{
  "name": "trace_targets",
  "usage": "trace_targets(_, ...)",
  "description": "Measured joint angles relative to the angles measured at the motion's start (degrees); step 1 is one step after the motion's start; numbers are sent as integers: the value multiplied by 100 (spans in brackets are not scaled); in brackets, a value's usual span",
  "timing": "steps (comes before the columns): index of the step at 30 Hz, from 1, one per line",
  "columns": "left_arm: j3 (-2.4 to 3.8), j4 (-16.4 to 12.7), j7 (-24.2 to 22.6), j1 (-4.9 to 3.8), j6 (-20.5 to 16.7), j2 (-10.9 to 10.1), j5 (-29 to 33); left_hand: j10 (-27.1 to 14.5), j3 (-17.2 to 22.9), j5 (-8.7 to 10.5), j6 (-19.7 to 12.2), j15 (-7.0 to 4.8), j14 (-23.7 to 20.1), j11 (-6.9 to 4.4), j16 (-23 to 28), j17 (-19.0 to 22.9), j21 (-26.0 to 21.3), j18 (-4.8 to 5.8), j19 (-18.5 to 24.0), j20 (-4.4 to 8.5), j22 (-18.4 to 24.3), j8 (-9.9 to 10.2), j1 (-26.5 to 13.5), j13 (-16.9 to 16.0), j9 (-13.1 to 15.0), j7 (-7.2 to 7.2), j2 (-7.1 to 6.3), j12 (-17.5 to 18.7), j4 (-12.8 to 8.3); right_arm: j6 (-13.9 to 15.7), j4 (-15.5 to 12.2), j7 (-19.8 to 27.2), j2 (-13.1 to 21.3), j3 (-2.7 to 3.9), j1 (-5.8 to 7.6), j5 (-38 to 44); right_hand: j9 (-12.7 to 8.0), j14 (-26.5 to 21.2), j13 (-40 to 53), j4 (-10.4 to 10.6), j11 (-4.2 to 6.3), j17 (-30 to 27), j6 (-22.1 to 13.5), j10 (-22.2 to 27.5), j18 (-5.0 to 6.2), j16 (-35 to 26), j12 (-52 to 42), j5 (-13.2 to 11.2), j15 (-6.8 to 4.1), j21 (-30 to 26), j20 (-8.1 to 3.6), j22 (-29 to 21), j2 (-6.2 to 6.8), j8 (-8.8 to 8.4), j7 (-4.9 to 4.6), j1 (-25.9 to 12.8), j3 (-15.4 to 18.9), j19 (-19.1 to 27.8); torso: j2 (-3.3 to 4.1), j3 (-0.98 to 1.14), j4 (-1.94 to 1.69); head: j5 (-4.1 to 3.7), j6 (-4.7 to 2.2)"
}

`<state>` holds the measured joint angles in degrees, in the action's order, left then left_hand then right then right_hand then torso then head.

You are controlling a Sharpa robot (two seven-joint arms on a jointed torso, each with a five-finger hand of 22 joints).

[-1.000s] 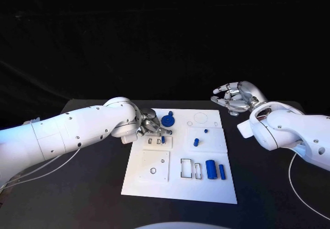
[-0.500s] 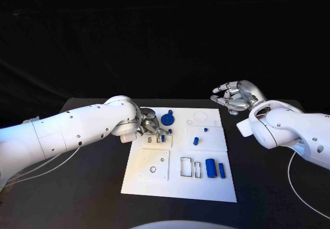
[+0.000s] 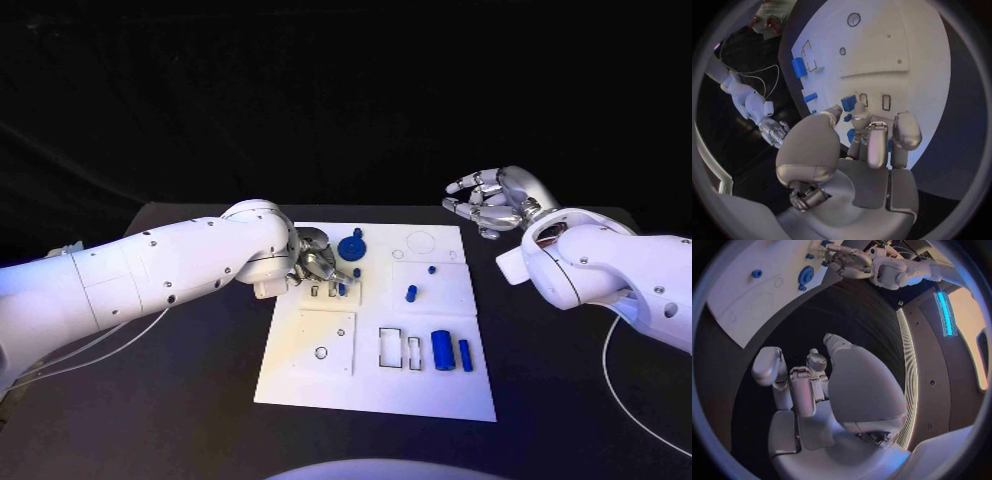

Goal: Assemble the parts on the task board

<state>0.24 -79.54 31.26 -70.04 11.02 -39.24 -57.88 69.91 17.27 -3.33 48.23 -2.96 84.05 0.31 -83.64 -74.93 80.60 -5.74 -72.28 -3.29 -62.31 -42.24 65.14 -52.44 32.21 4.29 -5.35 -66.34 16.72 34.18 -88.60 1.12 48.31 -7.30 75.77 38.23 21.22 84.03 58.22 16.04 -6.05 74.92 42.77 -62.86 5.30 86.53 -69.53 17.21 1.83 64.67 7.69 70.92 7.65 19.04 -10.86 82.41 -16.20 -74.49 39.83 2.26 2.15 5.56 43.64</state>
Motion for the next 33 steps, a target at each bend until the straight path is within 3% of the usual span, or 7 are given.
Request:
trace_targets(18, -7, 15, 15, 0, 91, 20, 47, -40, 301, 0, 0, 0, 0, 0, 0, 1, 0, 0, 0, 0, 0, 30, 98, 31, 62, 0, -76, 27, 13, 3, 18, 2, -17, -1, -4, 1, -7, 0, -11, -15, 0, -1, 0, 0, 0, 0, 0, 68, 0, 0, 0, 0, 29, 23, 0, -29, -27, 0, -3, 5, -6, 5, 37)
trace_targets(22, -7, 30, 15, -1, 91, 24, 71, -40, 525, 0, 0, 0, 0, 0, 0, 1, 0, 0, 0, 0, 1, 66, 139, 31, 98, 0, -115, 28, 6, 3, 20, 2, -19, -1, -5, 2, -7, 0, -10, -15, 0, -1, 0, 0, 0, 0, 0, 68, 0, 0, 0, 0, 29, 23, 0, -29, -27, 0, -3, 7, -2, 8, 44)
trace_targets(26, -7, 35, 8, -2, 88, 25, 94, -60, 1061, 1, -14, 0, 0, -20, 0, 1, 0, 0, 0, 0, -15, 98, 378, 31, 182, -14, -162, 50, -36, 3, 24, 2, -18, -1, -6, 2, -7, 0, -10, -15, 0, -1, 0, 0, 0, 0, 0, 67, 0, 0, 0, 1, 29, 23, 0, -29, -27, 0, -3, 7, -2, 9, 48)
trace_targets(29, -5, 35, -8, -9, 79, 24, 134, -93, 2080, 35, -121, -53, -9, -31, 1, 1, 7, -1, 0, 0, -26, 134, 705, 45, 210, 15, -321, 115, -254, 3, 27, 2, -18, -1, -6, 2, -7, 0, -10, -15, 0, -1, 0, 0, -1, 0, 0, 67, 0, 0, 0, 0, 29, 23, 0, -29, -27, 0, -4, 9, -2, 9, 54)
trace_targets(33, -9, 37, -30, -4, 67, 21, 207, -94, 2373, 4, -184, -53, -9, -30, 1, 1, 23, -1, 0, 0, -31, -36, 749, 91, 210, 23, -465, 161, 27, 2, 30, 2, -19, -2, -7, 2, -11, 0, 23, 9, 41, -1, 0, -42, -1, 0, -44, 115, 0, 0, -31, 32, 29, 23, 0, -29, -51, -31, -7, 9, -3, 4, 58)
